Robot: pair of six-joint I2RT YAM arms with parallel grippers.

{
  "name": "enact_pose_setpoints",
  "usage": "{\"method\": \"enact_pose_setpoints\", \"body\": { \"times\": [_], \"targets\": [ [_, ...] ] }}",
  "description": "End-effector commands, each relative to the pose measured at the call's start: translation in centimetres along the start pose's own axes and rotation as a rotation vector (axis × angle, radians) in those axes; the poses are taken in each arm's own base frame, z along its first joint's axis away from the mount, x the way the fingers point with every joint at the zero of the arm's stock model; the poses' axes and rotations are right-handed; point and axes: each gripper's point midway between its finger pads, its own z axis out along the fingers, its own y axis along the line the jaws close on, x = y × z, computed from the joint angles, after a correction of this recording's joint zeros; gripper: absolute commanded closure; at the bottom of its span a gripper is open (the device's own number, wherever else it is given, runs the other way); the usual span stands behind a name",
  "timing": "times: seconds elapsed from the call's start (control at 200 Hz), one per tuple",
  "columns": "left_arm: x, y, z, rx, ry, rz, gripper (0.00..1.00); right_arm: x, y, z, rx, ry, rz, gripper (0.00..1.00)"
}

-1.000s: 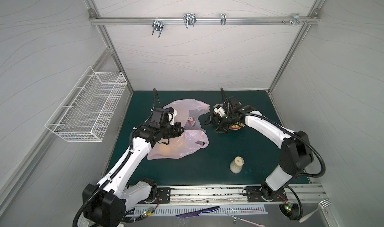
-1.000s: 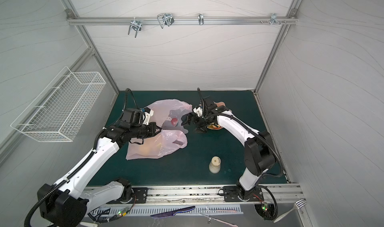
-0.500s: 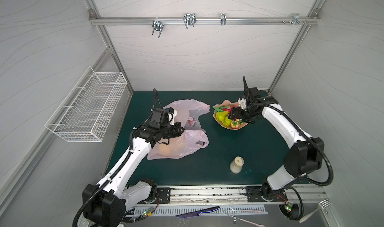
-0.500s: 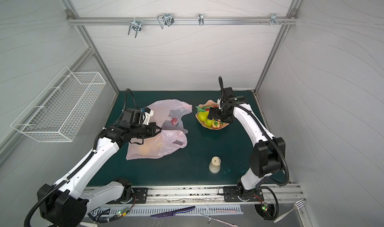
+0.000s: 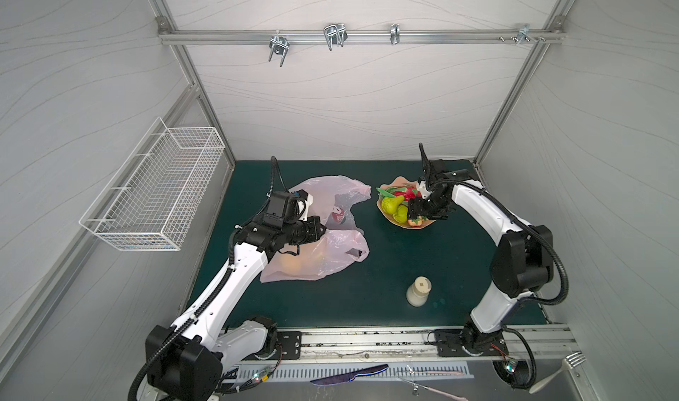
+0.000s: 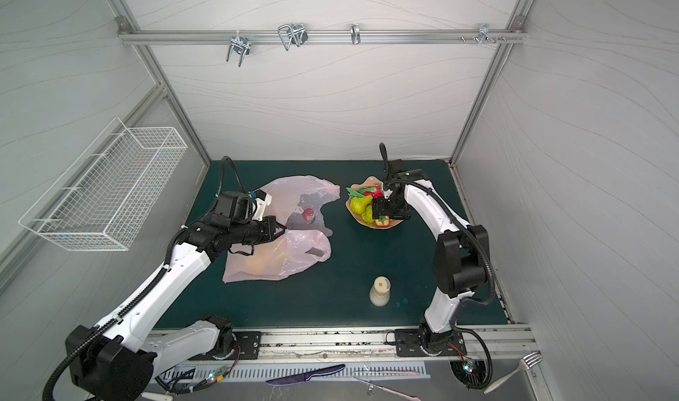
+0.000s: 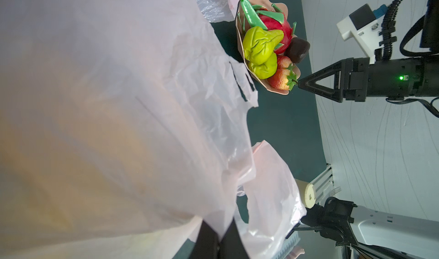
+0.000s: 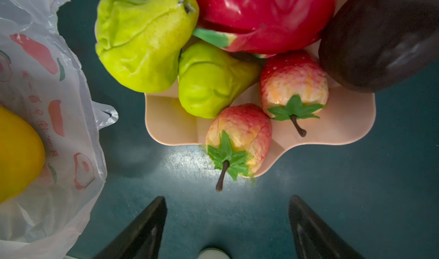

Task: Place the fruits into the plastic bag
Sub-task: Pick up the fruit from the plate.

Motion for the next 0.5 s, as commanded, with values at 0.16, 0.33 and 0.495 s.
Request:
{"method": "enact_pose_setpoints", "body": {
  "times": [0.16, 0.33, 0.495],
  "targets": [
    [-2.0, -2.0, -1.6, 0.048, -0.075, 0.051, 1.00, -0.1, -0.9, 2.3, 0.040, 0.050, -0.035, 0.19],
    [-2.1, -2.0, -1.6, 0.048, -0.074, 0.052, 1.00, -0.8, -1.3, 3.2, 0.060, 0.048, -0.039, 0.20],
    [-2.0, -2.0, -1.7, 0.046, -0.074, 0.053, 1.00, -1.2, -1.4, 4.2, 0.068, 0.063, -0.039, 0.21]
  ]
}}
